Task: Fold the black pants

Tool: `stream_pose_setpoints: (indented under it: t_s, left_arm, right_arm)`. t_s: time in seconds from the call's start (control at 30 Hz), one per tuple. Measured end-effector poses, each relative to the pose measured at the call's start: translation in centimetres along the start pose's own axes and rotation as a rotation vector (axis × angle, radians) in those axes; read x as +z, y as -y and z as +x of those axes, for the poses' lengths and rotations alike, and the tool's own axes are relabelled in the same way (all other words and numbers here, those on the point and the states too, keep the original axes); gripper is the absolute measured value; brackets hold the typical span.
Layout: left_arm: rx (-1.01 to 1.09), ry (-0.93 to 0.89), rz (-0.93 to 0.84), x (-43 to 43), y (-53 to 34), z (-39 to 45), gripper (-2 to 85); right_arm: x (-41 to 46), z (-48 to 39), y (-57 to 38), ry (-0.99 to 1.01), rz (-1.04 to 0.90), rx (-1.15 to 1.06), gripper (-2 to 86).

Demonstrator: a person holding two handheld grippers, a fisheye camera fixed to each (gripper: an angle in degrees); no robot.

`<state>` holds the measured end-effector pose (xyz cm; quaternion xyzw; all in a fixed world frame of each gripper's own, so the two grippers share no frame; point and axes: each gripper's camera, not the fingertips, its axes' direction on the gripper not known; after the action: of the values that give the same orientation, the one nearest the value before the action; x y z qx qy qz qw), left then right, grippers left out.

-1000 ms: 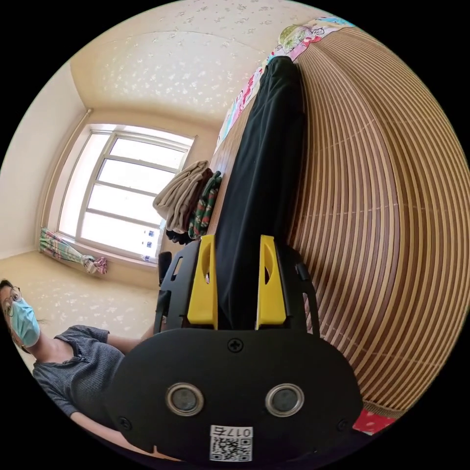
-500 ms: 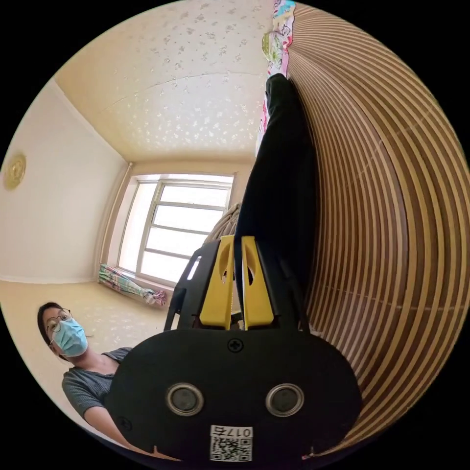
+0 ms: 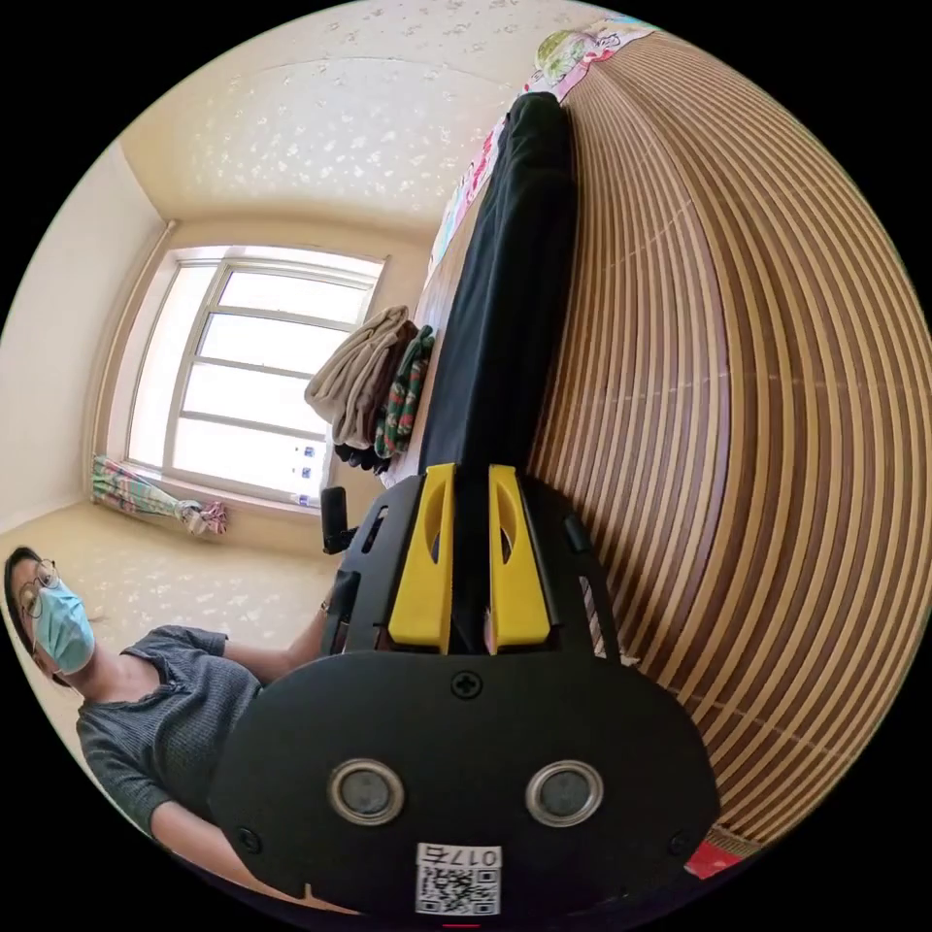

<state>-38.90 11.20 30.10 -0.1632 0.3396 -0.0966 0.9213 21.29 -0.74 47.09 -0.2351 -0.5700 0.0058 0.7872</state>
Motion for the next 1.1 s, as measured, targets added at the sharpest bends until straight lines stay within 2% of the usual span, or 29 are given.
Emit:
stream_pose_setpoints:
  t_s: [0.23,0.27,0.37,0.5,0.6,0.73,0.8,0.93,1.0,1.1]
  left_arm:
    - [-0.098,-0.003,-0.053,-0.3,0.8,0.8,4.4]
    - [-0.104,0.027,-0.019,-1.0,0.5,1.4,4.8]
    - [-0.038,0.045,0.086,-2.0,-0.6,3.4,5.2]
    - [-0.008,0.116,0.009,0.4,-0.7,4.8,5.9]
    - [0.012,0.141,0.019,1.6,-1.0,5.8,6.4]
    - [0.075,0.236,-0.015,2.1,-0.4,7.4,3.3]
    - [0.098,0.238,-0.035,1.7,0.0,8.0,1.1]
    - [0.134,0.095,0.041,-1.9,-0.2,8.3,-0.3]
    - [0.137,0.112,0.015,-2.1,-0.3,8.0,-0.3]
    - [0.152,0.243,-0.081,0.3,-0.5,7.7,0.1]
  right_arm:
    - [0.4,-2.7,-4.1,-0.095,0.017,0.002,3.0]
    - [0.5,-2.9,-4.4,-0.108,0.018,0.015,3.0]
    - [1.0,-3.7,-4.7,-0.161,0.022,0.007,3.1]
    - [2.6,-4.3,-4.1,-0.198,-0.020,0.016,3.0]
    - [3.3,-4.9,-3.9,-0.231,-0.033,0.010,3.0]
    - [3.2,-6.0,-3.7,-0.252,-0.031,0.003,3.0]
    - [2.7,-6.5,-3.8,-0.223,-0.007,0.020,3.0]
    - [1.0,-7.4,-4.5,-0.094,0.066,0.028,3.0]
    - [1.4,-7.0,-5.1,-0.046,0.062,0.062,3.1]
    - [3.1,-5.6,-5.2,-0.187,-0.041,0.148,3.5]
